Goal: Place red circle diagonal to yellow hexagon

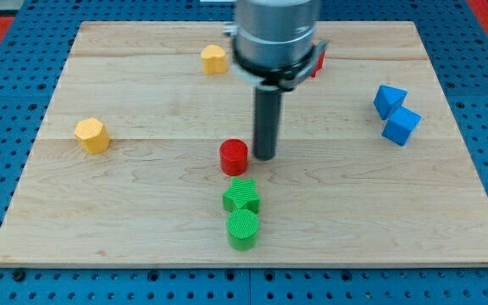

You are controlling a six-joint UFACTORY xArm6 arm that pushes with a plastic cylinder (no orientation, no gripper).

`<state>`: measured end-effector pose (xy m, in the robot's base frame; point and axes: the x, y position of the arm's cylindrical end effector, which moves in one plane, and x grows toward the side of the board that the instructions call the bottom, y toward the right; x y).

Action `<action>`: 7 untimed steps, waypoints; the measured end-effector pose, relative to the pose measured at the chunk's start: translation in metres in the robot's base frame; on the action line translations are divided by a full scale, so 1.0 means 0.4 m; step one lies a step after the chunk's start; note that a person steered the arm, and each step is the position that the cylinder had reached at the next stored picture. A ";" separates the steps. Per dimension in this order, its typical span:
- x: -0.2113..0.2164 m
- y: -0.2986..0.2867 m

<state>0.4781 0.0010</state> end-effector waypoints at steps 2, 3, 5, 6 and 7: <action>0.024 -0.188; 0.048 -0.155; 0.059 -0.276; 0.087 -0.301; 0.226 -0.286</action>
<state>0.5685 -0.1136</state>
